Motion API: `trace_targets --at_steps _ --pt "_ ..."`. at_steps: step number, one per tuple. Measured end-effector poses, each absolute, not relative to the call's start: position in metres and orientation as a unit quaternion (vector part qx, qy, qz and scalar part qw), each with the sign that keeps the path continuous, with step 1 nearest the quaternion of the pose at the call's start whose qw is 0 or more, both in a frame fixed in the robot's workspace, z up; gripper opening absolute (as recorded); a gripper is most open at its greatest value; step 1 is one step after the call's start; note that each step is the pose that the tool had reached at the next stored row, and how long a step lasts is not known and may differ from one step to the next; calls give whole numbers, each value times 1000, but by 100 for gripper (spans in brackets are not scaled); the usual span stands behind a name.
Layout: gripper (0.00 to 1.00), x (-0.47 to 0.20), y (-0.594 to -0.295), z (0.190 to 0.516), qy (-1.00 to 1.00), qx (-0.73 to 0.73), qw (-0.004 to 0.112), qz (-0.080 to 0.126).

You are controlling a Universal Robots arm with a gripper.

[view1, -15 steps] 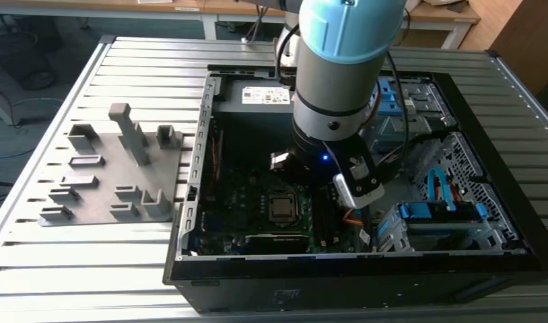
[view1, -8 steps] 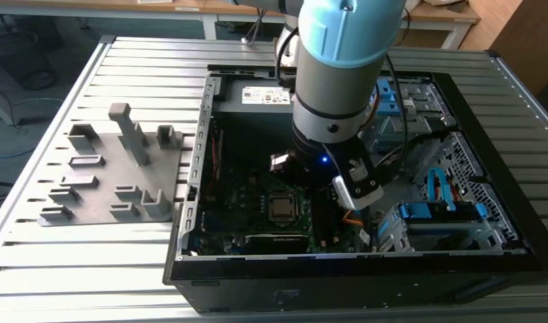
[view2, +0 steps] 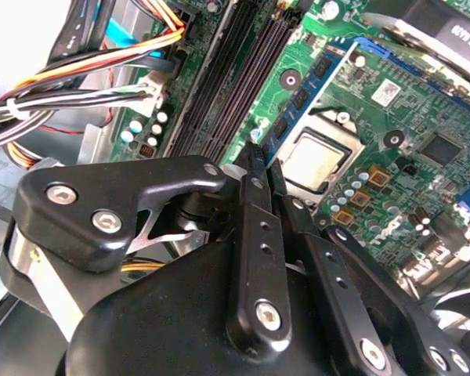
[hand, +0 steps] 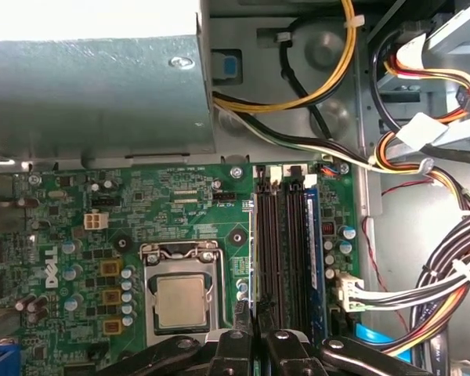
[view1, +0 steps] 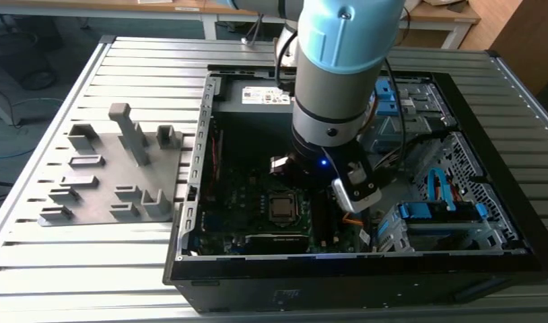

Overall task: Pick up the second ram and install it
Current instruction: 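Insert the second ram into the second slot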

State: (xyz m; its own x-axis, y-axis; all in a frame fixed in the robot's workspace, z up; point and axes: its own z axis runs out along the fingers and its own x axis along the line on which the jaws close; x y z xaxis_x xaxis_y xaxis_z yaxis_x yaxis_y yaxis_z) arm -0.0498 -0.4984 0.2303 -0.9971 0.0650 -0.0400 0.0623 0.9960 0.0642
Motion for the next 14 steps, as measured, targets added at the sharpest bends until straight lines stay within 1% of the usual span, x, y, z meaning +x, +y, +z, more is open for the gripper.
trace_targets --at_steps 14 --pt "14 -37 -496 222 999 32 21 31"
